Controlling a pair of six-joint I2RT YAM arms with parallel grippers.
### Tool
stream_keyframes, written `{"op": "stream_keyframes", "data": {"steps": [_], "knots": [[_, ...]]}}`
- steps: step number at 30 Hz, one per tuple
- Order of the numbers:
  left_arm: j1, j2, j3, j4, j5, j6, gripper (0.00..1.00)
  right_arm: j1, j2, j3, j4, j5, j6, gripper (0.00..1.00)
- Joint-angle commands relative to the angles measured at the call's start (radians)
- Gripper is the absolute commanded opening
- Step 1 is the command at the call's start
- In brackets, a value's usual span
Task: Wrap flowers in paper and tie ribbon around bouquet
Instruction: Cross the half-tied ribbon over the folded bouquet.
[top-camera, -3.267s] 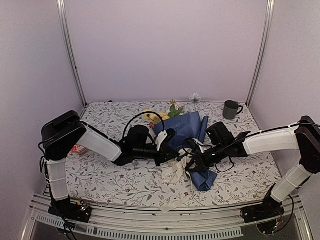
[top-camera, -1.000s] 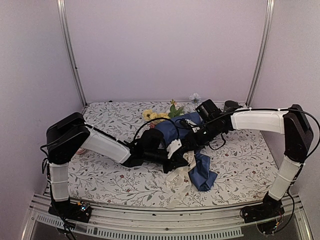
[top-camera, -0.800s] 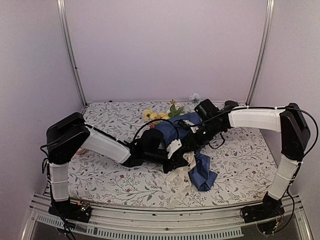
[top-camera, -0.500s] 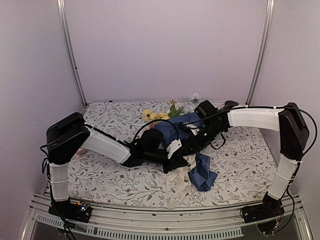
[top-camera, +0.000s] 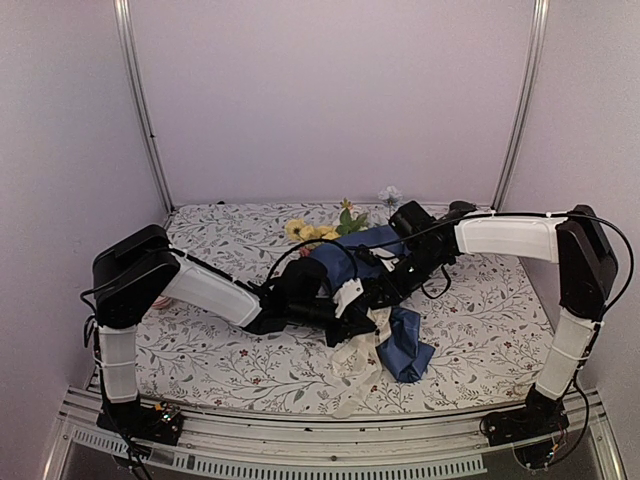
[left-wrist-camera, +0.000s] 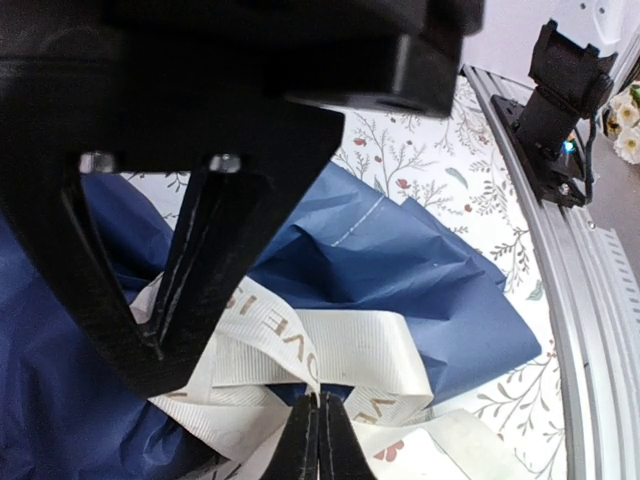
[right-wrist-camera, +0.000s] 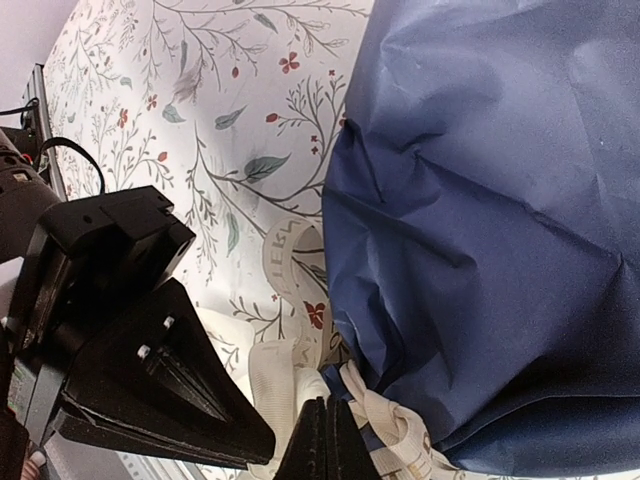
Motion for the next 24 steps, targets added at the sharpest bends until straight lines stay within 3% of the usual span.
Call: {"op": "stream_keyframes", "data": {"steps": [1, 3, 6, 8, 17, 24], "knots": [[-0.003, 0.012, 0.016, -0.007, -0.004, 0.002, 0.01, 0.002, -0.009, 0.004, 0.026, -0.024, 0.002, 0.0], [-0.003, 0.005, 0.011, -0.003, -0.004, 0.003, 0.1, 0.003, -0.015, 0.006, 0.037, -0.024, 0.009, 0.0], [-0.004, -0.04, -0.036, 0.043, -0.008, 0.013, 0.32, 0.001, -0.021, 0.008, 0.055, -0.013, 0.025, 0.0], [-0.003, -0.096, -0.072, 0.076, -0.016, 0.029, 0.38, -0.001, -0.023, 0.009, 0.064, -0.013, 0.032, 0.0], [-0.003, -0.235, -0.117, -0.205, -0.149, 0.014, 0.46, -0.02, -0.028, 0.007, 0.098, -0.016, 0.052, 0.0], [-0.041, -0.251, -0.168, -0.405, -0.217, -0.06, 0.56, -0.032, -0.029, 0.001, 0.121, -0.024, 0.093, 0.0]]}}
